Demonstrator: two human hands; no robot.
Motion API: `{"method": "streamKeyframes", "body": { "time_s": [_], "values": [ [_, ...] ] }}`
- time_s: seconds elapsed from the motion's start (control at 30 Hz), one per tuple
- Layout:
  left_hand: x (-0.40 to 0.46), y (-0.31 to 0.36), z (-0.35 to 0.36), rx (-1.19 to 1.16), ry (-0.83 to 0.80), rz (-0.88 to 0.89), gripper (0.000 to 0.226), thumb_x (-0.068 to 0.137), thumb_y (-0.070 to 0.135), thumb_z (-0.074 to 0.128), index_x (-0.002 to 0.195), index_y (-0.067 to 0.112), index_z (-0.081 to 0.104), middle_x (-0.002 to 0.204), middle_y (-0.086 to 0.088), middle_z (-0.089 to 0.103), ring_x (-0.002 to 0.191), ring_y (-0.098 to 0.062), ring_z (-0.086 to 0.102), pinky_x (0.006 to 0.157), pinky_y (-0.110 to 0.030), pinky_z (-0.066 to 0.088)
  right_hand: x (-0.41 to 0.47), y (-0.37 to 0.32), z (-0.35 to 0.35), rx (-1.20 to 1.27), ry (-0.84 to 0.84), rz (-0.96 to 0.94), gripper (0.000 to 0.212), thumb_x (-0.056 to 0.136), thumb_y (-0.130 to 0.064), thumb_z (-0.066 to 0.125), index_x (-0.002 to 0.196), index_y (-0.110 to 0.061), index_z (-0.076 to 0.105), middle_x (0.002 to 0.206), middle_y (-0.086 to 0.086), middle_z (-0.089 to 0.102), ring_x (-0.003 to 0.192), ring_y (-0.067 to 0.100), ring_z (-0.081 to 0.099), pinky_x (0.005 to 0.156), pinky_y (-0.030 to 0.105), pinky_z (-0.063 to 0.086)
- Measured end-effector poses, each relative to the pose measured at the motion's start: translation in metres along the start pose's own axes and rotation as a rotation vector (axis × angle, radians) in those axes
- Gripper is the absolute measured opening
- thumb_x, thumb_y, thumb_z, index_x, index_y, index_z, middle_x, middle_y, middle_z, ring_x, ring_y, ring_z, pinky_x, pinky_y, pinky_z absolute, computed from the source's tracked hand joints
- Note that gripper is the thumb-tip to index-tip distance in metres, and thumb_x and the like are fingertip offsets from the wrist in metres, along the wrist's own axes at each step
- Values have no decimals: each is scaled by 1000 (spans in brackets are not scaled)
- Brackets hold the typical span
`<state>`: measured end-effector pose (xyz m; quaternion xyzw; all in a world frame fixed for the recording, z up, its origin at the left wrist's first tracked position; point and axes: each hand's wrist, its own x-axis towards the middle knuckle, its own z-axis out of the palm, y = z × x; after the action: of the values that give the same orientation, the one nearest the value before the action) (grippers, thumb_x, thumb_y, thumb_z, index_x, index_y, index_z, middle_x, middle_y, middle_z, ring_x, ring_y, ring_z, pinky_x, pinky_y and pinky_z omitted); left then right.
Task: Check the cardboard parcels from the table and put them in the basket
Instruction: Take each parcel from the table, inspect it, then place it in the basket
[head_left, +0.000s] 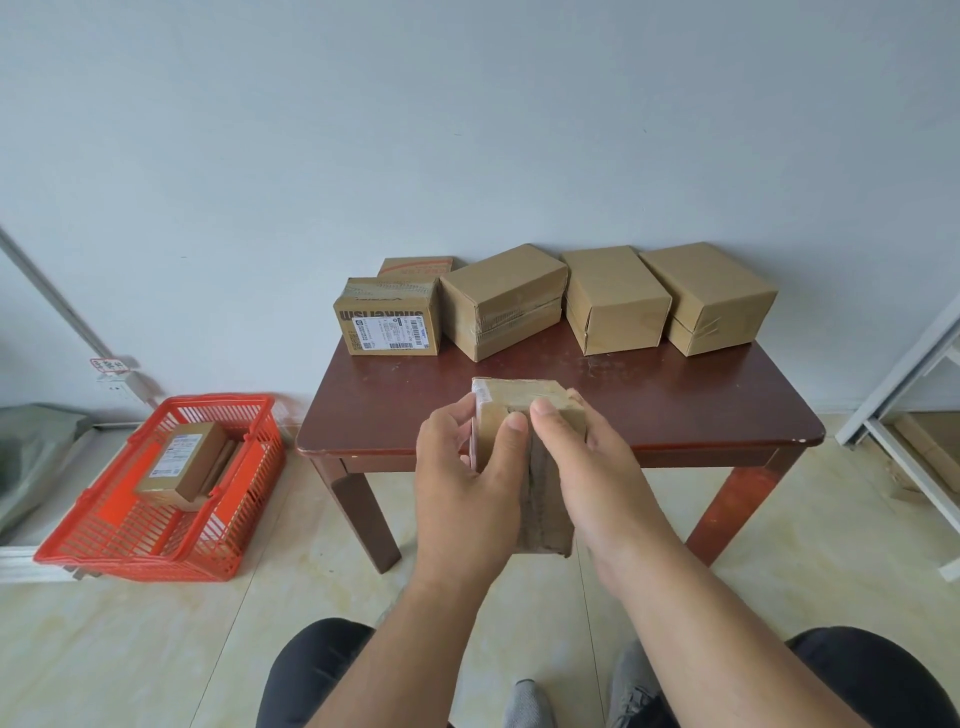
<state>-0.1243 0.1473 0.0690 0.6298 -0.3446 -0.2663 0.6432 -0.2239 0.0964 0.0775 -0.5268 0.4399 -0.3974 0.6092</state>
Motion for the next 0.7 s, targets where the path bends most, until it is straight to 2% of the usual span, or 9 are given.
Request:
{"method": "streamKeyframes", "body": {
  "time_s": [0.07, 0.1, 0.2, 0.27, 0.3, 0.4, 0.47, 0.57, 0.7],
  "values": [
    [-2, 0, 1, 10, -14, -10, 35, 90, 57, 72, 119, 44, 58, 132, 9, 66, 122, -8, 65, 100, -42, 58, -3, 2, 0, 41, -11, 18, 13, 102, -46, 64, 112, -41, 72, 107, -19, 79, 104, 2, 73, 105, 47, 56],
    [-2, 0, 1, -13, -25, -23, 29, 93, 53, 71, 118, 46, 58, 131, 9, 66, 118, -9, 68, 97, -40, 60, -3, 4, -1, 39, -10, -2, 12, 102, -43, 65, 112, -43, 71, 107, -17, 79, 102, 4, 74, 101, 48, 58],
    [-5, 3, 1, -46, -55, -104, 12, 103, 42, 60, 114, 47, 60, 121, 15, 71, 107, 1, 69, 89, -25, 58, -5, 6, 0, -1, -35, -67, 32, 98, -39, 68, 127, -53, 63, 116, -21, 76, 109, 3, 72, 97, 42, 60],
    [-5, 6, 0, -45, -77, -148, 17, 106, 36, 55, 103, 51, 62, 105, 23, 74, 98, 7, 69, 80, -16, 54, -5, 7, 1, -20, -52, -75, 47, 96, -39, 68, 139, -53, 55, 122, -24, 73, 115, 0, 69, 96, 34, 57],
    [-5, 8, -1, -33, -86, -158, 22, 106, 34, 54, 100, 54, 62, 101, 27, 74, 96, 9, 68, 75, -12, 52, -5, 8, 1, -15, -63, -66, 48, 95, -37, 66, 139, -51, 54, 122, -23, 73, 115, 1, 69, 96, 36, 58],
    [-5, 7, 0, -5, -75, -154, 32, 102, 27, 60, 124, 51, 59, 102, 28, 73, 96, 7, 69, 78, -14, 53, -3, 13, 0, 12, -77, -44, 46, 95, -29, 60, 138, -44, 57, 117, -12, 77, 110, 13, 74, 97, 52, 61],
    [-6, 4, 2, -6, -42, -126, 43, 100, 21, 64, 137, 42, 55, 105, 26, 74, 98, 7, 70, 76, -12, 53, -1, 14, 1, 10, -43, -61, 44, 101, -17, 56, 136, -44, 57, 112, -14, 77, 105, 10, 75, 94, 47, 62],
    [-10, 1, 5, -48, -3, -95, 45, 99, 14, 67, 136, 37, 54, 113, 21, 75, 103, 3, 71, 82, -17, 56, 3, 14, 1, -15, 27, -88, 44, 102, -16, 58, 136, -44, 57, 111, -17, 76, 103, 6, 74, 93, 43, 62],
    [-8, 0, 6, -114, 47, -111, 39, 97, 14, 73, 130, 30, 60, 112, 16, 77, 104, -2, 73, 88, -26, 61, 4, 19, 3, 3, 112, -108, 38, 100, -21, 66, 128, -46, 59, 111, -15, 77, 102, 5, 75, 93, 42, 61]
  ]
}}
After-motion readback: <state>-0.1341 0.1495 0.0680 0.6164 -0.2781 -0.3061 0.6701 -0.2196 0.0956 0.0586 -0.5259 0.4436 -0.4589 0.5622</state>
